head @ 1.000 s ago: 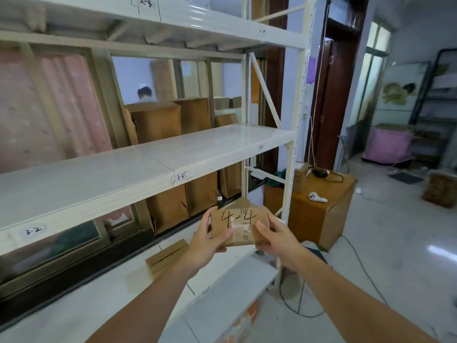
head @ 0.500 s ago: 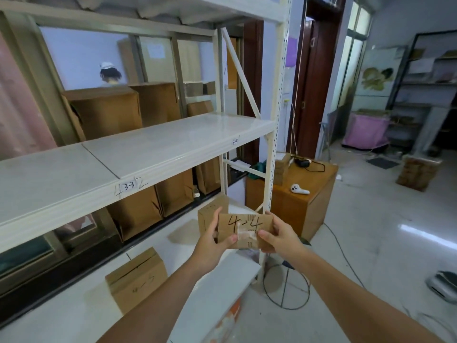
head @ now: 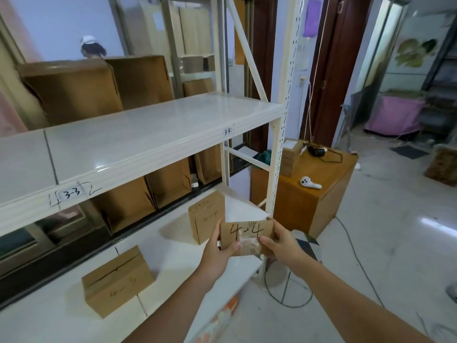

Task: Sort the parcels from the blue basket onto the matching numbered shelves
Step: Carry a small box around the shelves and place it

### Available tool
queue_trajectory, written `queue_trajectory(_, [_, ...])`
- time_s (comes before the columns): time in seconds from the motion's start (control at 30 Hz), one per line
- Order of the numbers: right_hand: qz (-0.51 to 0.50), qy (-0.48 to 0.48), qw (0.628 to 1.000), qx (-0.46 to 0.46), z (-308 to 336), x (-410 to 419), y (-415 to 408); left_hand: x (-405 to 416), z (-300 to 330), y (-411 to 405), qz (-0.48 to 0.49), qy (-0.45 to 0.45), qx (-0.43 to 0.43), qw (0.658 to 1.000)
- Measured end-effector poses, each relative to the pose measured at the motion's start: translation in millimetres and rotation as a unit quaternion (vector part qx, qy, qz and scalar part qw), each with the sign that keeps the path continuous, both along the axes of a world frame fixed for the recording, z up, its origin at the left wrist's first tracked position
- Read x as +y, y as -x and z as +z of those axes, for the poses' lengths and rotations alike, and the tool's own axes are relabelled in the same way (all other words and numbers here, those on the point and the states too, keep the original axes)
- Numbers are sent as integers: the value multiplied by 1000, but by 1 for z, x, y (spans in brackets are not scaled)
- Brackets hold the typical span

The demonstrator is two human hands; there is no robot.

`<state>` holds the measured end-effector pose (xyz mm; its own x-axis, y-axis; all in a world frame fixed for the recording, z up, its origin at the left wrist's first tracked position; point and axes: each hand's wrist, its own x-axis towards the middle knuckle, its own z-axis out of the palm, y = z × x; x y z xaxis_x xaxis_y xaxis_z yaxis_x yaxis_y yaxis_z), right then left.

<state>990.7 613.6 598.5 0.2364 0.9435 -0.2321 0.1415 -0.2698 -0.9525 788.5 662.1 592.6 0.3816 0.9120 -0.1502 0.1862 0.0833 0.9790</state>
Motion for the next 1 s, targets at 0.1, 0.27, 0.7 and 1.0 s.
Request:
queue_trajectory(0.1, [-4,15,1000,21,-12,32,-14,29,-10,-18,7,5,0,1000])
queue_trajectory(0.27, [-25,33,999,8,-22,93,-37,92,-29,-45,24,19,15,999])
queue_trajectory(0.7, [14,74,993,-93,-62,212,-97,179,-64,-111,149,38,56,986])
queue_trajectory(1.0, [153,111,973,-136,-121,289,-166,200,-103,-167,260,171,39,950])
